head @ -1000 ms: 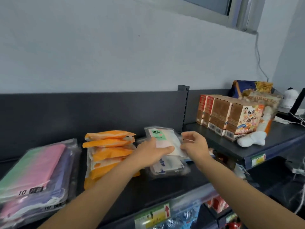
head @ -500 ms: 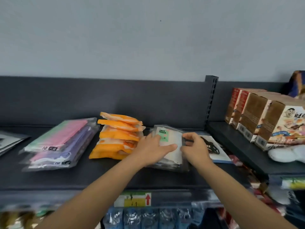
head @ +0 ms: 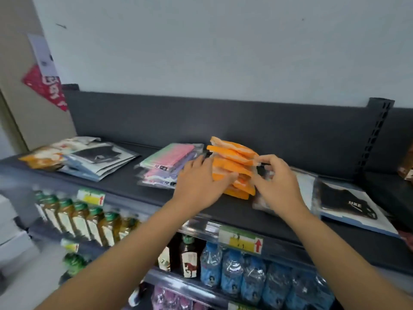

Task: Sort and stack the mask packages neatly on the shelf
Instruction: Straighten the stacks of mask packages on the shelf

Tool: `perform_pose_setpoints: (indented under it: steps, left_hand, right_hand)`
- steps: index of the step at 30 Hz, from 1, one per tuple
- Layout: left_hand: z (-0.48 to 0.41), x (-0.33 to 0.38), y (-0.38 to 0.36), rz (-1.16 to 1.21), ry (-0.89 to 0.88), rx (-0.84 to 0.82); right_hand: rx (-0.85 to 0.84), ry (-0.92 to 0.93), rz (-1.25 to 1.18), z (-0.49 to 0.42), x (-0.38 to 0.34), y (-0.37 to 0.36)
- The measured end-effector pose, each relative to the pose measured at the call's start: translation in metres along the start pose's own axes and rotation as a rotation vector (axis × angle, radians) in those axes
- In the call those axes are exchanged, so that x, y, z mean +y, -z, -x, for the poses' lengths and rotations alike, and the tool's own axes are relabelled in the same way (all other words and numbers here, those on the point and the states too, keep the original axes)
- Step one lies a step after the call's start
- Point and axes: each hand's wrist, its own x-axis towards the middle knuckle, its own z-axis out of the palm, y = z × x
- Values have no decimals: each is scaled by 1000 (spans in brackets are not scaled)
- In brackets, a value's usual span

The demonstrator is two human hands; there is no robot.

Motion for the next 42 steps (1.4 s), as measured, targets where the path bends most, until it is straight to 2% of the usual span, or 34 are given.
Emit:
perform_pose_setpoints:
  steps: [4,12,18,24,30,37,42]
  left_hand:
    - [14,-82,44,-127,150,68]
    - [52,-259,132,-280,354,61]
    - [56,-362,166,-241,470,37]
    - [16,-418,175,-165,458,26]
    - [-57,-449,161,-1,395,-8]
    - [-139,-473,138,217,370,-141]
    - [-158,-479,136,375,301,-151]
  right_hand:
    - [-67,33,24,6,-51,-58]
    - [-264,-12,-81,12,-149,-218]
    - [-328,-93,-146,6,-192,-307]
    - [-344,-268,-307,-28,-206,-360]
    - [-251,-409,-430,-88,-199,-393]
    - [-270,-633,-584,-117,-180,-433]
    - [-104,-716,-862,-119,-185,-438]
